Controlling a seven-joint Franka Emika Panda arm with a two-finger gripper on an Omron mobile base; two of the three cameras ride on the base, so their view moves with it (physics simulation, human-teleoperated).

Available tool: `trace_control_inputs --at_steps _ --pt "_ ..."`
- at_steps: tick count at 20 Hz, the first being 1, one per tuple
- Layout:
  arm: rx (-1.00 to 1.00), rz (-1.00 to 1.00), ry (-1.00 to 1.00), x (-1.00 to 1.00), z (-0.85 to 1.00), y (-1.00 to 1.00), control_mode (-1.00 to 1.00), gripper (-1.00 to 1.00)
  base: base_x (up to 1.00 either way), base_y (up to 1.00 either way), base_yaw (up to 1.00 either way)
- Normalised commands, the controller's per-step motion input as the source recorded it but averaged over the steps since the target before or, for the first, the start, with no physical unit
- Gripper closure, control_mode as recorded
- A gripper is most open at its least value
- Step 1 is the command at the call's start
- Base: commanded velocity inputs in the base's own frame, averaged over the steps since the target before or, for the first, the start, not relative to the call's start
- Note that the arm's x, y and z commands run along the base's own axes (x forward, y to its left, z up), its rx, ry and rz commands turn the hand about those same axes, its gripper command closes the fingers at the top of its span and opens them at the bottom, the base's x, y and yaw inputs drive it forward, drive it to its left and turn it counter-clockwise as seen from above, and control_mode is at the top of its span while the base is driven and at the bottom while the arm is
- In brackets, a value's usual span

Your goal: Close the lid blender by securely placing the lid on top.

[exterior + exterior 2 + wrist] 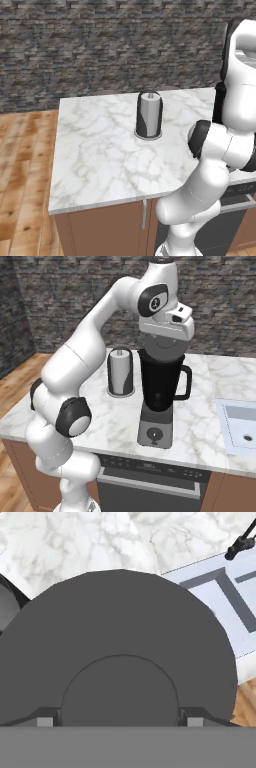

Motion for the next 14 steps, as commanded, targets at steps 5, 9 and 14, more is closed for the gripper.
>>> trace_control_inputs --at_steps 5,9,14 --pt "0.0 0.0 0.08 -0.27 0.12 0.0 -1.0 1.0 0.0 0.0 0.0" --pt "0.0 0.0 0.19 -0.05 0.0 0.03 -1.0 1.0 0.0 0.0 0.0" --pt "0.0 0.0 0.21 0.0 -0.08 0.09 -1.0 1.0 0.0 0.0 0.0"
